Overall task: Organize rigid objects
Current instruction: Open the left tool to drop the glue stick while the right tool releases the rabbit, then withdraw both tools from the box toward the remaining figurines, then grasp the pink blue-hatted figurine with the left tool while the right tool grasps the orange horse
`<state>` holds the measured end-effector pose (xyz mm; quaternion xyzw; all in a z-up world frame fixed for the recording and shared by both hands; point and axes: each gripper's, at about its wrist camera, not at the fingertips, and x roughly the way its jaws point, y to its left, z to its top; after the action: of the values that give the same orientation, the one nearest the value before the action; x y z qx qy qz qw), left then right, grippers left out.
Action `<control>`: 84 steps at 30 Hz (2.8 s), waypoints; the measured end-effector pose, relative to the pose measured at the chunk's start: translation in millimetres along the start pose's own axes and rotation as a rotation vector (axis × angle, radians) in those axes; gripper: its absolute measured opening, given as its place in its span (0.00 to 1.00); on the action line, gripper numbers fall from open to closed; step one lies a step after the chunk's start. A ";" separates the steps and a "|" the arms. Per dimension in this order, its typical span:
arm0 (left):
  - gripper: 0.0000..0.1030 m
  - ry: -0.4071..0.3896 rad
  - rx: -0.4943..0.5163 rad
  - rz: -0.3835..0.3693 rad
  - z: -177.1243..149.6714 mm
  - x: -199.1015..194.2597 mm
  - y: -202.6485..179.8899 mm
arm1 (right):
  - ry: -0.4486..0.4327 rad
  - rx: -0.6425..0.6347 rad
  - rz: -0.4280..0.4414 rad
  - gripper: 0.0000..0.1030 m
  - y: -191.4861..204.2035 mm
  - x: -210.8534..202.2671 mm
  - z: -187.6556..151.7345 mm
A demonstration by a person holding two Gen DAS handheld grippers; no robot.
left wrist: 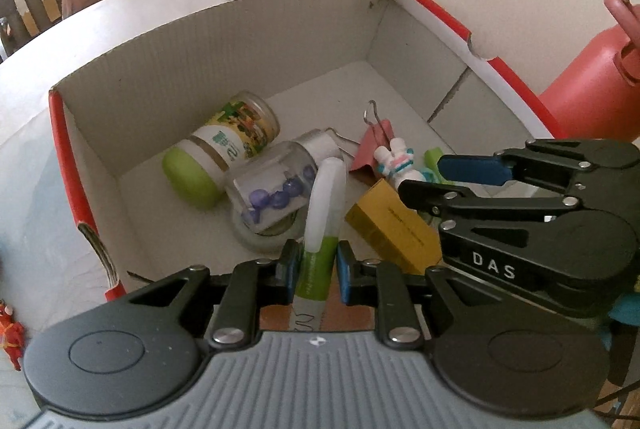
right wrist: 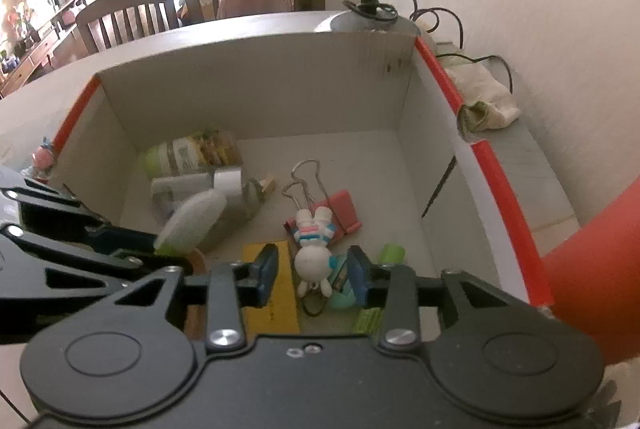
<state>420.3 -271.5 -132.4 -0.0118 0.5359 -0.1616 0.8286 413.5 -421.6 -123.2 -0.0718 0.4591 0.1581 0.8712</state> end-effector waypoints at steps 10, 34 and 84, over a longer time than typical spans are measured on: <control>0.22 -0.019 0.002 -0.032 -9.9 -16.9 -1.8 | -0.060 0.032 -0.006 0.48 2.2 -34.8 -0.5; 0.22 -0.218 0.011 -0.066 -71.2 -132.9 24.6 | -0.192 0.048 0.035 0.62 78.0 -124.7 -24.8; 0.81 -0.339 -0.216 0.101 -146.5 -195.6 222.6 | -0.202 -0.297 0.299 0.90 288.9 -59.9 -37.8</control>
<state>273.3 16.7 -64.7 -0.1006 0.4029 -0.0569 0.9079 253.9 -172.9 -89.6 -0.1142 0.3468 0.3578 0.8595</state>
